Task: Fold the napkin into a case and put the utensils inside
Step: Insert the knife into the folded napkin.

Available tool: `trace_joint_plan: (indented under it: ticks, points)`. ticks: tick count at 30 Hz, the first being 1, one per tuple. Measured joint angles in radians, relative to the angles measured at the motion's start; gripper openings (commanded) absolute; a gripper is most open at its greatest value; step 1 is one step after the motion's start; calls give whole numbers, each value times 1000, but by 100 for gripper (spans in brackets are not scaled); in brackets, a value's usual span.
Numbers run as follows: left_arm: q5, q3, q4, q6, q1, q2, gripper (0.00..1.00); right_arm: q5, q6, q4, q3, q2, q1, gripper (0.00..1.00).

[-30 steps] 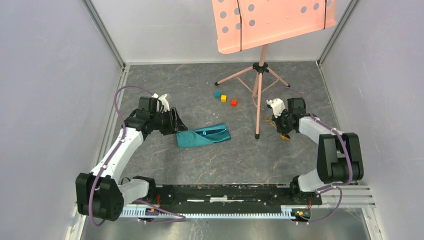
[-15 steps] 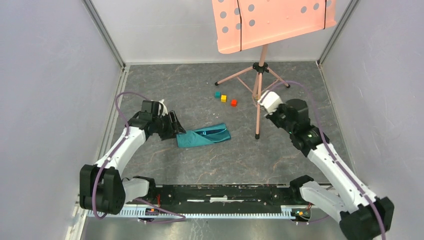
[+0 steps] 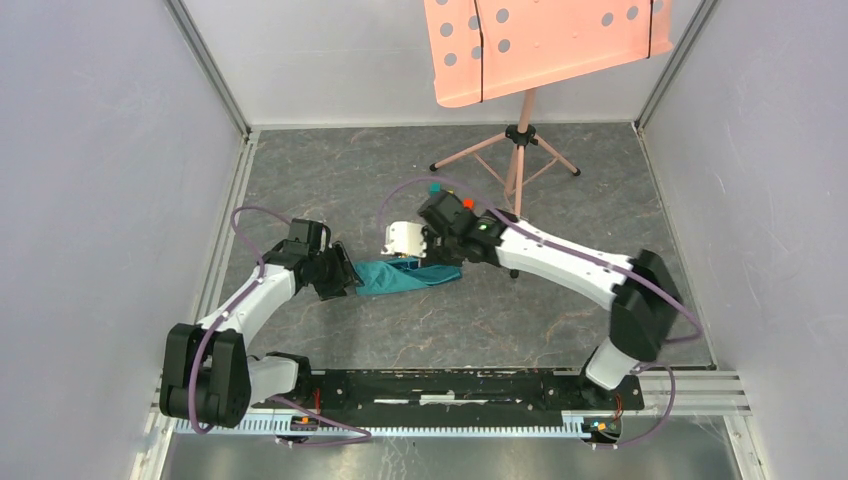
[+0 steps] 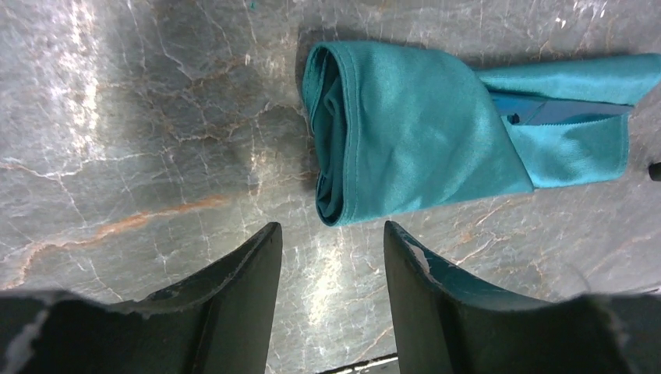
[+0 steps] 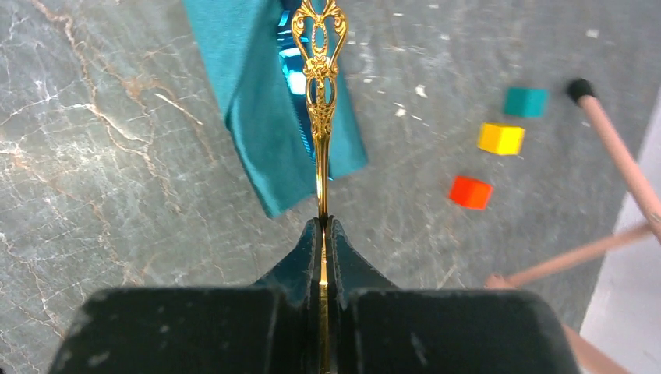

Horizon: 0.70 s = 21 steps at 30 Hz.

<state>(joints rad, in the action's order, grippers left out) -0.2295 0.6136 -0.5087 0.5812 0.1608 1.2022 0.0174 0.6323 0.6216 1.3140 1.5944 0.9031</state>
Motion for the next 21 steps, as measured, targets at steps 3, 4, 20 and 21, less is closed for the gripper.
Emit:
trace_joint_plan:
  ticks: [3, 4, 20, 21]
  points:
    - [19, -2, 19, 0, 0, 0, 60, 1, 17, 47, 55, 119, 27, 0]
    - [20, -2, 27, 0, 0, 2, 61, 2, 21, 58, 64, 150, 32, 0]
    - [43, -3, 93, 0, 0, 81, 52, 92, 32, 97, 56, 260, 32, 0]
    - [44, -4, 98, 0, 0, 81, 52, 92, 32, 95, 56, 265, 32, 0]
